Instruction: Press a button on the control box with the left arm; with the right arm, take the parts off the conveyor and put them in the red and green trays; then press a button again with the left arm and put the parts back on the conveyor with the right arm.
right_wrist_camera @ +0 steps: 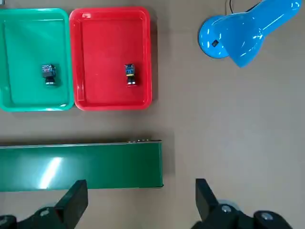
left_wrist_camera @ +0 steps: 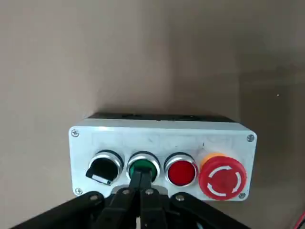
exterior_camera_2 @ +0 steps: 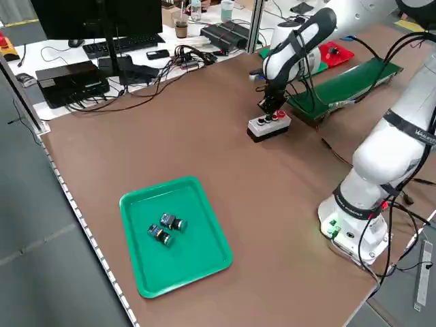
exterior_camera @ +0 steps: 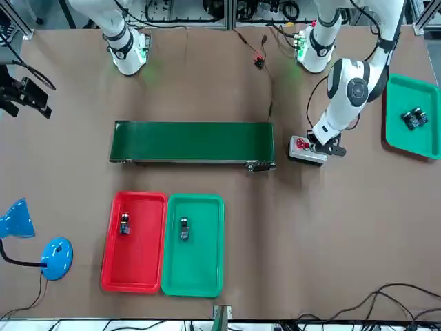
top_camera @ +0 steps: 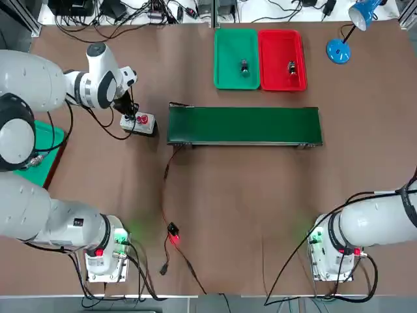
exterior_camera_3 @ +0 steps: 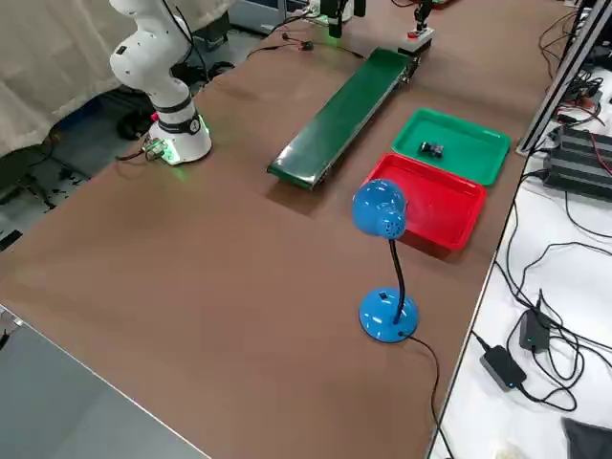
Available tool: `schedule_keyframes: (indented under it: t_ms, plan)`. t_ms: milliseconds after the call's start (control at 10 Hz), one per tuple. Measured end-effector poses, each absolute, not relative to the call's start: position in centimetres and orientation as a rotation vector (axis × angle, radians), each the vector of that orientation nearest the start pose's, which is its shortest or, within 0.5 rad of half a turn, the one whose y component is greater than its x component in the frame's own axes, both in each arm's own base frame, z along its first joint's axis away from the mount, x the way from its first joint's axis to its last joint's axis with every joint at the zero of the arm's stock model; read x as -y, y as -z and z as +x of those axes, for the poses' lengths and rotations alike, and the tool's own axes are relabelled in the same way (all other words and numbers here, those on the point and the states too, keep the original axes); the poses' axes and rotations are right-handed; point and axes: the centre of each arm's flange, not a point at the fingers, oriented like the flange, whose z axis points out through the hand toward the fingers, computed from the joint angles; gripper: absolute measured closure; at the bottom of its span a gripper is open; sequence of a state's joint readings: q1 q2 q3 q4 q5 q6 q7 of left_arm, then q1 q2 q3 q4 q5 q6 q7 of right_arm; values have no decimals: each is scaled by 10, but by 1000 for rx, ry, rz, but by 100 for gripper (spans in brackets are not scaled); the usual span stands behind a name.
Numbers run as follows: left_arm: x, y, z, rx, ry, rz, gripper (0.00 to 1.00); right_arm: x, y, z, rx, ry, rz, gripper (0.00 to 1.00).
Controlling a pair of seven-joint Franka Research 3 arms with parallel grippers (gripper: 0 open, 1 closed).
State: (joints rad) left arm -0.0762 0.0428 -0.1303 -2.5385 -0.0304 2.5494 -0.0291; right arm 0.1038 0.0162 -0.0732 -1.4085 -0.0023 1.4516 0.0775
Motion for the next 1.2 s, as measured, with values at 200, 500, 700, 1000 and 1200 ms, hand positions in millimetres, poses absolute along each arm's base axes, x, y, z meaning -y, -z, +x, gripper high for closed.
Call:
schedule_keyframes:
  t_ms: [200,500,700,1000,1200]
  plan:
    - [93,-254,445,-239,-54,-3150,99,-13,-681,546,-85,44,-3142,0]
    - [94,-260,449,-232,-39,-3152,99,-11,-681,546,-90,45,-3142,0]
    - [94,-296,467,-223,-47,-3150,99,-11,-681,546,-89,47,-3142,0]
    - [93,-416,518,-196,48,-3158,94,-14,-681,547,-80,61,-3141,0]
    - [82,-484,543,-154,147,-3166,72,-33,-672,558,-26,102,-3136,0]
